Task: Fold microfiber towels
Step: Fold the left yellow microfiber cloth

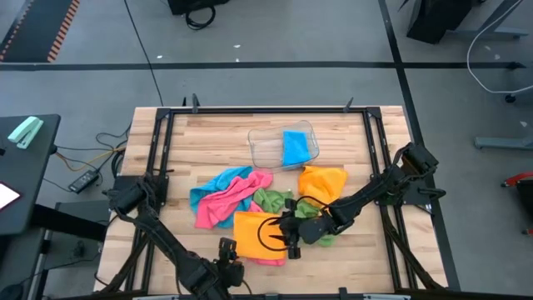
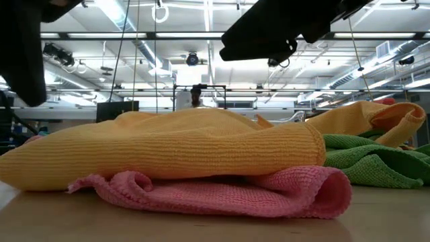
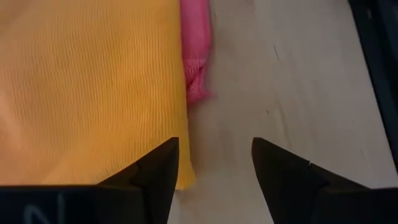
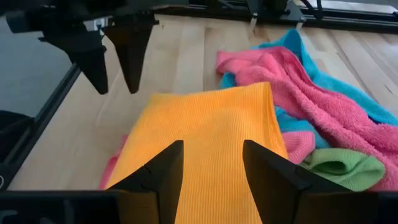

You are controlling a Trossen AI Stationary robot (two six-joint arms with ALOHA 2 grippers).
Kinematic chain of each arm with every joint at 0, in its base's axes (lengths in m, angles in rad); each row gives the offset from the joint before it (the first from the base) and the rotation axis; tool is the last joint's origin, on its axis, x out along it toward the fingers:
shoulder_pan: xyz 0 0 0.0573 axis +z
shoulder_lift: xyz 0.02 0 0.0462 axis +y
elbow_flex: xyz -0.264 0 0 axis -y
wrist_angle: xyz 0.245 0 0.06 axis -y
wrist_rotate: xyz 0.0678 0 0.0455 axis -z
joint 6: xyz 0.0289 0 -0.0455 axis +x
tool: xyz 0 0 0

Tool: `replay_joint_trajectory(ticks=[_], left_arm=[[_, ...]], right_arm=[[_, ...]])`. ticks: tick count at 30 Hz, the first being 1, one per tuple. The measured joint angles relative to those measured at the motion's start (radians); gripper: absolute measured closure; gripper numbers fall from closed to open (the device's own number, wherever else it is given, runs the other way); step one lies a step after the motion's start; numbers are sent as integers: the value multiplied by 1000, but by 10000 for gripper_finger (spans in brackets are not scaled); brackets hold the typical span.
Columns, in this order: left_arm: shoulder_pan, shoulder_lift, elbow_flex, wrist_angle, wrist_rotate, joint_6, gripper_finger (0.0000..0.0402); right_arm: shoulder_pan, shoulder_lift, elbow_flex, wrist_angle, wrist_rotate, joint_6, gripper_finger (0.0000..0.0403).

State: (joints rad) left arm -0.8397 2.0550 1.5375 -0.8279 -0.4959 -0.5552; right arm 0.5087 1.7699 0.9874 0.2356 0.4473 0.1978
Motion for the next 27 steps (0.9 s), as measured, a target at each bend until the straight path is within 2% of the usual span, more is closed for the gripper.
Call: replay_joint_trajectory(ticks=[3, 10, 14, 18, 22, 24, 27], left_arm=[[-2, 2, 0, -5, 32, -50, 200], [-18, 3, 0, -19, 228, -260, 219], [-43, 3, 0, -36, 238, -364, 229], [-71, 3, 0, -37, 132, -365, 239], [-109, 1, 0, -54, -90, -254, 256], [-135, -16, 0, -109, -216, -218, 271], [-165, -67, 1, -215, -333, -219, 295]], right_arm=[[-2, 0, 0, 0, 0, 0, 228], [-2, 0, 0, 0, -3, 10, 228], [-2, 0, 0, 0, -3, -7, 228], [-3, 0, 0, 3, -3, -28, 228], [-7, 0, 0, 37, -3, -61, 228], [-11, 0, 0, 41, -3, -67, 228], [-20, 0, 0, 43, -3, -77, 228]])
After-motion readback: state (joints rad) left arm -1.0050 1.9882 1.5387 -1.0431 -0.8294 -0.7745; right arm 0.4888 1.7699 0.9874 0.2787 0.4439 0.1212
